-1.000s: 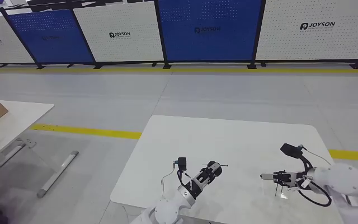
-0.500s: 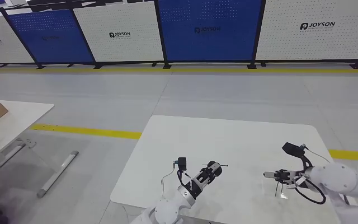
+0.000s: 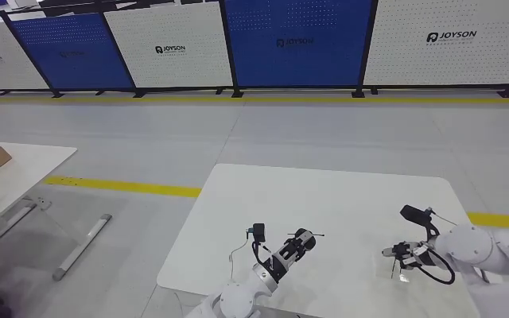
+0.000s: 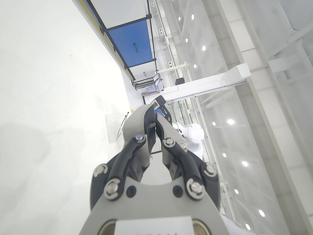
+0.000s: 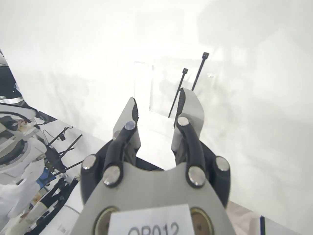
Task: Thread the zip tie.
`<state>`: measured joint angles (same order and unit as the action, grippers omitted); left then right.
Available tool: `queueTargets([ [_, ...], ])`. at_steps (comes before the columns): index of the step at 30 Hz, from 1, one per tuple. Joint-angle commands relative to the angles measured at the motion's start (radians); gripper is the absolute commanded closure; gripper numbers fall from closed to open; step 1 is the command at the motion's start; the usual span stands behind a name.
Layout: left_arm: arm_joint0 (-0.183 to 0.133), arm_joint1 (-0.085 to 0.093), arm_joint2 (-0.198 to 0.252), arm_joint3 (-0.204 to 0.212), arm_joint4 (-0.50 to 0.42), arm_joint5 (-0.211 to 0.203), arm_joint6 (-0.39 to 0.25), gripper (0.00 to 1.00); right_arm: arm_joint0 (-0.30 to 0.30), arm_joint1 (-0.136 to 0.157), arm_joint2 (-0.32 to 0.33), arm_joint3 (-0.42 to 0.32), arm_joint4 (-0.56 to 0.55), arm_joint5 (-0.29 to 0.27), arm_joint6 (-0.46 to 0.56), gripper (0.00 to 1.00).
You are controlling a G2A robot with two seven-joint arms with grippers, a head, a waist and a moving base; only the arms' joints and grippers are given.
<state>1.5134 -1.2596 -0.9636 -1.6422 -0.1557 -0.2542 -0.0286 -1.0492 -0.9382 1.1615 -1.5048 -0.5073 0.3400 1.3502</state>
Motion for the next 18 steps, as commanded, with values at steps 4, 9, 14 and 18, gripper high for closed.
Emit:
queueTargets([
  [4,0.000,0.000,0.000,0.000,0.000,0.000,0.000,1.00,0.001,-0.006,0.003,0.016,-0.029,0.000,0.008,0.64],
  [9,0.000,0.000,0.000,0.000,0.000,0.000,0.000,1.00,0.011,-0.018,-0.005,0.028,-0.036,0.000,0.015,0.65],
  [14,0.000,0.000,0.000,0.000,0.000,0.000,0.000,1.00,0.019,-0.028,-0.007,0.034,-0.044,0.000,0.021,0.65],
  [18,0.000,0.000,0.000,0.000,0.000,0.000,0.000,1.00,0.024,-0.035,-0.006,0.045,-0.075,0.000,0.032,0.66],
])
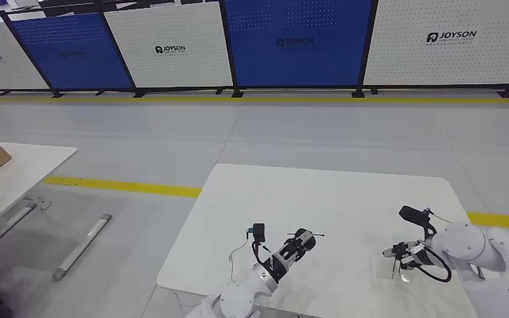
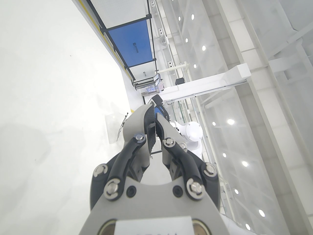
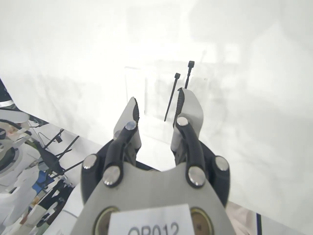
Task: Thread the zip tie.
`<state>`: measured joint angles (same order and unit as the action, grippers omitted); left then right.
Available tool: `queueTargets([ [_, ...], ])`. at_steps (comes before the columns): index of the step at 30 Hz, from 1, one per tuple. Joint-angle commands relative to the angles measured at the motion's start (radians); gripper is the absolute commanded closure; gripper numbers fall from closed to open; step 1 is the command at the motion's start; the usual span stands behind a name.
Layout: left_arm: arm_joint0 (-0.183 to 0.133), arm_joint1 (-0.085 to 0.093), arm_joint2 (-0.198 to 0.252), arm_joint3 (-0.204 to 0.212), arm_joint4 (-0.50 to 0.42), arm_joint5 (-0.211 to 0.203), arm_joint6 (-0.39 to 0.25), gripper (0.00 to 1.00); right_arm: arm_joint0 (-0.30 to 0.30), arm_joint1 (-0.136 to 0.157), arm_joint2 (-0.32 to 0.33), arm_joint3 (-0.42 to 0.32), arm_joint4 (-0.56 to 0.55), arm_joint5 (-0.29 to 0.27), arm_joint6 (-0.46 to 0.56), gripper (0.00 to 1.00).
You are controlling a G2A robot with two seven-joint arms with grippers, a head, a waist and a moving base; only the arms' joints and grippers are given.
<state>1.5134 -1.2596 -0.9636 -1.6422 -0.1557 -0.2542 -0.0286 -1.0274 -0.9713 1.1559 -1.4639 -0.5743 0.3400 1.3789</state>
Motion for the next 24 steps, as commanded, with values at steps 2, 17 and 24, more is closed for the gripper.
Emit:
queueTargets([
  [2,0.000,0.000,0.000,0.000,0.000,0.000,0.000,1.00,0.007,-0.009,-0.004,0.010,-0.017,0.000,0.011,0.66],
  [17,0.000,0.000,0.000,0.000,0.000,0.000,0.000,1.00,0.044,-0.048,-0.038,0.078,-0.056,0.000,0.011,0.72],
  [24,0.000,0.000,0.000,0.000,0.000,0.000,0.000,1.00,0.054,-0.058,-0.038,0.099,-0.072,0.000,0.011,0.84],
])
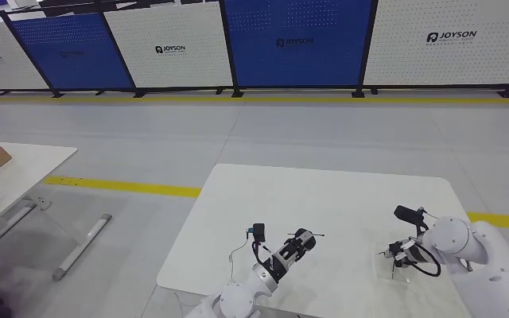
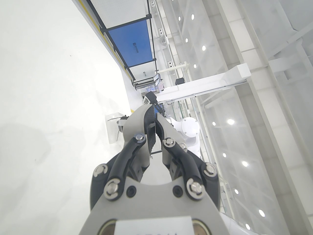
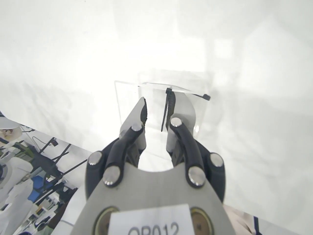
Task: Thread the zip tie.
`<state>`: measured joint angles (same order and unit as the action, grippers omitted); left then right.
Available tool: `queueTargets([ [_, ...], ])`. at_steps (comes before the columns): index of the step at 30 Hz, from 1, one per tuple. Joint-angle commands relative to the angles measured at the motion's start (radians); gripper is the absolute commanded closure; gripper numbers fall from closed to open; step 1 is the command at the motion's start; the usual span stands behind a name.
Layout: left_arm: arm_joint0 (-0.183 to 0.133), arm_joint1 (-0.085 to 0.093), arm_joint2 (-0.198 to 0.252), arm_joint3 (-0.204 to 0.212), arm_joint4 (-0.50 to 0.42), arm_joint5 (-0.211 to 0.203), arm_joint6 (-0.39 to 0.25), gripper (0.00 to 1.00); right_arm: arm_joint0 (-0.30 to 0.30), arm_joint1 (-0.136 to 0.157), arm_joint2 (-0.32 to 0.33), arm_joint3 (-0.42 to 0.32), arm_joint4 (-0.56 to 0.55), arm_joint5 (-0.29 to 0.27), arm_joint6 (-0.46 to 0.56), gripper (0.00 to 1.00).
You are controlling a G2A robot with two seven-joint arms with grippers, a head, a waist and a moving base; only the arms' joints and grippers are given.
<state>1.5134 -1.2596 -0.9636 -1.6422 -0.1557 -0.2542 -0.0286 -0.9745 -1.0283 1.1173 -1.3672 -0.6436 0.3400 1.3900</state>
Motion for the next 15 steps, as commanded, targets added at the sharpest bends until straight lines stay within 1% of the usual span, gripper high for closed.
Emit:
queueTargets([
  [1,0.000,0.000,0.000,0.000,0.000,0.000,0.000,1.00,0.002,-0.002,0.000,0.005,-0.006,0.000,0.000,0.85],
  [2,0.000,0.000,0.000,0.000,0.000,0.000,0.000,1.00,0.004,-0.004,0.000,0.007,-0.008,0.000,0.000,0.87],
  [3,0.000,0.000,0.000,0.000,0.000,0.000,0.000,1.00,0.005,-0.005,0.000,0.009,-0.010,0.000,0.000,0.98],
  [4,0.000,0.000,0.000,0.000,0.000,0.000,0.000,1.00,0.006,-0.006,0.001,0.010,-0.011,0.000,0.000,1.00],
  [7,0.000,0.000,0.000,0.000,0.000,0.000,0.000,1.00,0.005,-0.007,0.004,0.008,-0.018,0.000,0.000,1.00],
  [10,0.000,0.000,0.000,0.000,0.000,0.000,0.000,1.00,-0.008,-0.006,0.017,-0.011,-0.028,0.000,0.000,1.00],
  [15,0.000,0.000,0.000,0.000,0.000,0.000,0.000,1.00,-0.058,0.003,0.061,-0.072,-0.036,0.000,0.000,1.00],
])
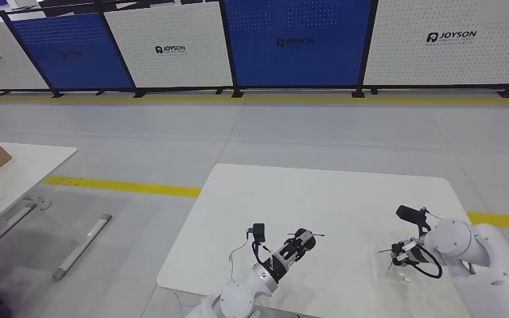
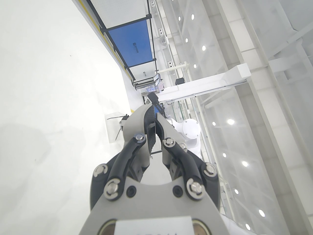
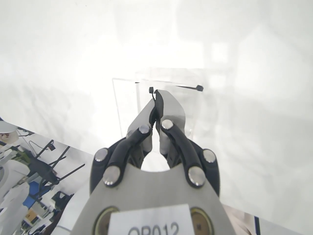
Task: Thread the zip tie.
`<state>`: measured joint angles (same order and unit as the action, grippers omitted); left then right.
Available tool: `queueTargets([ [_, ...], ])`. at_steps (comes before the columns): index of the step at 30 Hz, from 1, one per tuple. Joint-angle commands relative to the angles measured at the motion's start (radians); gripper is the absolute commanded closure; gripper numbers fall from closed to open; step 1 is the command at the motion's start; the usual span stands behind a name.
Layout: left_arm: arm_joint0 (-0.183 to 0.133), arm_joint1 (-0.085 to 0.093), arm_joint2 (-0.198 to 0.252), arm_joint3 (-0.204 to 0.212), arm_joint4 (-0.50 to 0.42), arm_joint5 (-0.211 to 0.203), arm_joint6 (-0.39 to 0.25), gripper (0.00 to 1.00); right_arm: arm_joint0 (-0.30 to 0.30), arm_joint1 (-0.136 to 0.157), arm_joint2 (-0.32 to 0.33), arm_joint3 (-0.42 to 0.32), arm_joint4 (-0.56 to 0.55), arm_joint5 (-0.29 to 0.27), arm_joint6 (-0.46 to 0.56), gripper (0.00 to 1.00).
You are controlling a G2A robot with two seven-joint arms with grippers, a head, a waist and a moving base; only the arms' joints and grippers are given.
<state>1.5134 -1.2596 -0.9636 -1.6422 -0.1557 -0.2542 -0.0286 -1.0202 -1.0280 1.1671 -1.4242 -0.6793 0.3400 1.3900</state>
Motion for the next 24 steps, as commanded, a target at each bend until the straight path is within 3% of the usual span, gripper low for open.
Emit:
queueTargets([
  [1,0.000,0.000,0.000,0.000,0.000,0.000,0.000,1.00,-0.024,0.004,0.021,-0.030,0.003,0.000,0.000,1.00],
  [7,0.000,0.000,0.000,0.000,0.000,0.000,0.000,1.00,-0.111,0.021,0.108,-0.135,0.010,0.000,0.000,1.00],
  [10,0.000,0.000,0.000,0.000,0.000,0.000,0.000,1.00,-0.161,0.025,0.182,-0.202,0.034,0.000,-0.011,1.00],
  [15,0.000,0.000,0.000,0.000,0.000,0.000,0.000,1.00,-0.266,0.018,0.290,-0.289,0.133,0.000,-0.156,1.00],
  [17,0.000,0.000,0.000,0.000,0.000,0.000,0.000,1.00,-0.291,0.015,0.310,-0.299,0.177,0.000,-0.188,1.00],
  [24,0.000,0.000,0.000,0.000,0.000,0.000,0.000,1.00,-0.291,0.015,0.310,-0.299,0.177,0.000,-0.188,1.00],
])
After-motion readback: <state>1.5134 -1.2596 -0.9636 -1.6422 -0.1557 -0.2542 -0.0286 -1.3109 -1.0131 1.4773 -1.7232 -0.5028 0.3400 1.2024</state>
